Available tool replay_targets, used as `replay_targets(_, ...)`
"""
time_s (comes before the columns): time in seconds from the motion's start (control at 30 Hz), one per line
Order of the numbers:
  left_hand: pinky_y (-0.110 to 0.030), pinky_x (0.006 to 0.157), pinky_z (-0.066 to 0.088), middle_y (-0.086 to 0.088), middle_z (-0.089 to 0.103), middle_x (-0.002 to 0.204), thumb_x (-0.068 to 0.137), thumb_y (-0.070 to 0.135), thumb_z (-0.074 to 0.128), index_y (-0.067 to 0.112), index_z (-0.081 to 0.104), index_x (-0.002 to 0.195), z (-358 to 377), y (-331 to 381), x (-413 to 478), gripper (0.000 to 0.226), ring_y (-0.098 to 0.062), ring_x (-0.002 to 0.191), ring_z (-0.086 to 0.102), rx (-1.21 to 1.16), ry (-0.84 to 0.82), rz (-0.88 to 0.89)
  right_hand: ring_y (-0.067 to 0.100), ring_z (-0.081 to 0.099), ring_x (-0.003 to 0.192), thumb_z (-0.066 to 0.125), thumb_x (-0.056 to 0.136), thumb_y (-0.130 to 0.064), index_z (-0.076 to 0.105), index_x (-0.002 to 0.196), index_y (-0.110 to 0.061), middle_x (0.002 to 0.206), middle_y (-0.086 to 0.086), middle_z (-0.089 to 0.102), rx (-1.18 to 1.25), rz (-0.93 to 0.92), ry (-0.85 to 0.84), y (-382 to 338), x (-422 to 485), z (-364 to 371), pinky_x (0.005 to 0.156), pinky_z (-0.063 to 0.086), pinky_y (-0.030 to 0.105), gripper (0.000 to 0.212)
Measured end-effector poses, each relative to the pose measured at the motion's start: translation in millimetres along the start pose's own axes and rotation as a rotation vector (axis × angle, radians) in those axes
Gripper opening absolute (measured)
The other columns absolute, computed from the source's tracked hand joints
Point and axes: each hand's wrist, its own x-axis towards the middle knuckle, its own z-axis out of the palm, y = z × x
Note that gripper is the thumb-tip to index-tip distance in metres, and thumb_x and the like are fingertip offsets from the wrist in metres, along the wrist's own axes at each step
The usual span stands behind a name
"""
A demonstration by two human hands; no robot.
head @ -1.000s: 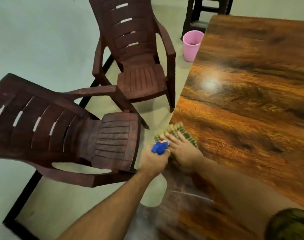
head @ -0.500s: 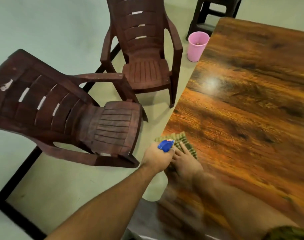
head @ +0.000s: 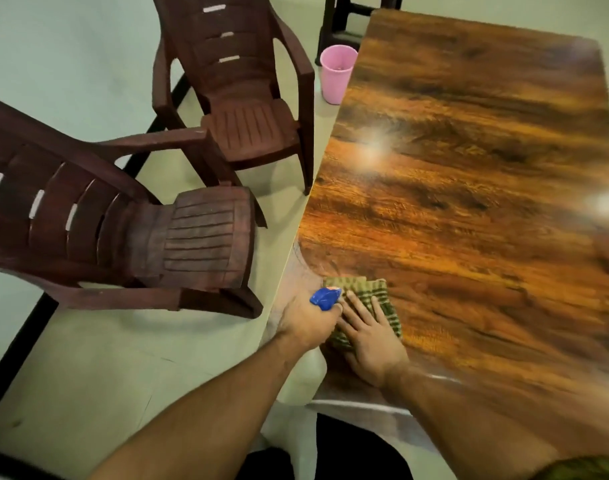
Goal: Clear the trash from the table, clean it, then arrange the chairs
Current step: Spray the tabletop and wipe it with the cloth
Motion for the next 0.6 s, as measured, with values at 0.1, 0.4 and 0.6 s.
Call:
replay_targets(0.1,-0.033,0.056,0.051,-0.017,0.064,0.070,0.087,0.027,0.061,0.006,0.063,0.075,4,-18,-14,0.024,-0.025,0.060,0.062,0.006,-0.053,-0.005,0.025,0.008,0.154,0.044,0.083,-0.050,0.014,0.159,-0.031,0.166,0.000,0.011,-0.026,0.107,0.040,20,-51,15,0.119,0.010,0.057,0.084)
replay_targets(0.4,-0.050,0.057,0.056,-0.021,0.068,0.068,0.063,0.049,0.054,0.007,0.070,0.082,24,-68,-45,0.049,-0.022,0.050,0.055,0.005,-0.138,0.168,0.024,-0.004,0.154,0.042,0.092,-0.050,0.011,0.160,-0.026,0.168,0.000,-0.001,0.110,0.494,0.095,-50,-99,40,0.121,0.000,0.055,0.079)
replay_targets(0.6,-0.043,0.053,0.052,-0.002,0.054,0.058,0.068,0.042,0.056,0.031,0.063,0.076,33,-84,-75,0.015,-0.020,0.051,0.047,0.047,-0.247,0.238,0.023,0.004,0.154,0.034,0.092,-0.052,0.018,0.158,-0.029,0.167,0.001,0.007,0.220,0.801,0.123,-10,-193,58,0.122,0.002,0.050,0.072)
